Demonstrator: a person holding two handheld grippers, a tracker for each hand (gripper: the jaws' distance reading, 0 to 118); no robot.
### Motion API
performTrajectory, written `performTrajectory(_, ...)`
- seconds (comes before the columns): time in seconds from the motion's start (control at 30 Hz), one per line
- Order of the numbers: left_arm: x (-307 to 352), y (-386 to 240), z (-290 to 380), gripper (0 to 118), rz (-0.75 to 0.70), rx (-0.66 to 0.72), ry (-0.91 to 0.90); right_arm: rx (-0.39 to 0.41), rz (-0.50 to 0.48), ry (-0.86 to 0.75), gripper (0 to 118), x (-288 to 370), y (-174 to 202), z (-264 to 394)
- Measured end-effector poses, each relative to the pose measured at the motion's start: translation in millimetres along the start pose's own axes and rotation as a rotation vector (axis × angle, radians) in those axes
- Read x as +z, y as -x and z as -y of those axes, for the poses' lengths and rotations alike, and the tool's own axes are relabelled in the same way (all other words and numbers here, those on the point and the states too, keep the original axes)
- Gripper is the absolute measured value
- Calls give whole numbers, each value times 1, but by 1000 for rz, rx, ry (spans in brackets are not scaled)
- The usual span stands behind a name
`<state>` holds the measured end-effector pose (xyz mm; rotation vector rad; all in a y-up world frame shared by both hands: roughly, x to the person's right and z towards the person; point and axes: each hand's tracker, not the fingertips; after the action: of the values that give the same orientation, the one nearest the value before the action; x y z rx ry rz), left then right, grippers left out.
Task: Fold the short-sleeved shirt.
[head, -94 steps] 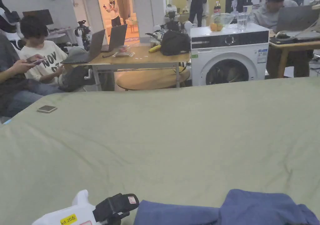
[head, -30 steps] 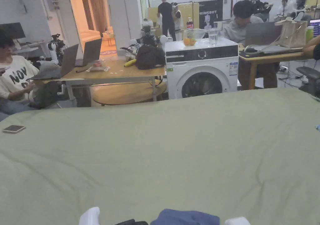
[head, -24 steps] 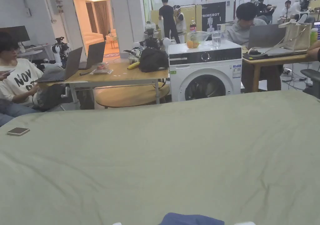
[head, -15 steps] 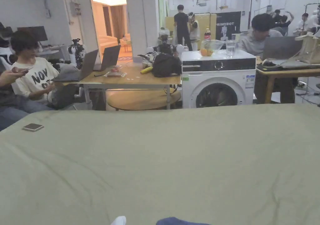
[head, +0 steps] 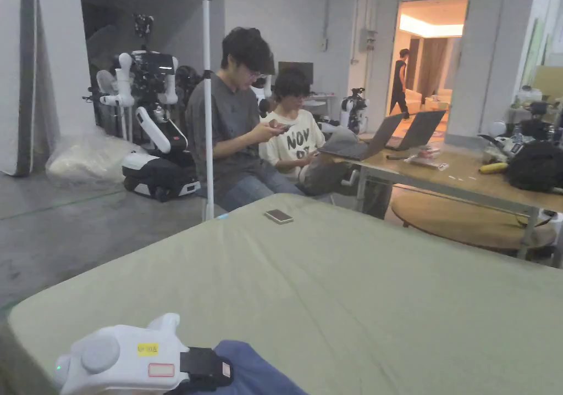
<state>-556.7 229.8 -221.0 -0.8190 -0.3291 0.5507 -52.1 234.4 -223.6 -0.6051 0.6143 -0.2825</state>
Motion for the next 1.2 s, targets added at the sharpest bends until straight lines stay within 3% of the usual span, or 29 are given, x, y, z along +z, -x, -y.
performTrajectory(0.07,0,5,-2,24,-28,47,-34,-6,-24,34,0,-23,4,-7)
performTrajectory(0.1,1,6,-2,33,-71,27,-75,0,-19,43,0,-28,7,-8)
performTrajectory(0.13,4,6,-4,62,-94,-5,-114,7,-19,50,0,-31,8,-9)
performTrajectory(0.17,10,0,-7,83,-152,-57,-163,13,-20,52,0,-32,8,-10)
performTrajectory(0.2,16,-9,-9,91,-217,-116,-223,14,-18,51,0,-31,7,-10)
performTrajectory(0.23,21,-16,-7,90,-264,-152,-248,15,-17,50,0,-30,5,-10)
performTrajectory(0.47,38,-129,7,90,-221,-506,-458,37,55,-31,0,12,-11,-17)
performTrajectory(0.63,10,-233,35,90,-120,-640,-470,61,129,-154,0,84,-20,-23)
performTrajectory(0.77,-17,-302,68,90,22,-677,-476,84,260,-235,0,153,-35,-18)
performTrajectory(0.8,-24,-318,77,87,61,-688,-463,84,302,-257,0,171,-40,-16)
performTrajectory(0.87,-35,-341,92,71,97,-717,-453,83,374,-286,0,198,-48,-15)
performTrajectory(0.9,-39,-351,100,56,125,-729,-449,95,410,-311,0,211,-48,-15)
performTrajectory(0.93,-40,-358,109,31,182,-752,-476,125,434,-325,0,222,-47,-16)
performTrajectory(1.0,-39,-377,119,0,196,-763,-569,167,497,-354,0,234,-44,-16)
performTrajectory(1.13,-40,-403,137,0,-39,-901,-630,211,617,-422,0,237,-35,-12)
performTrajectory(1.2,-35,-400,141,0,8,-819,-586,252,677,-449,0,237,-26,-5)
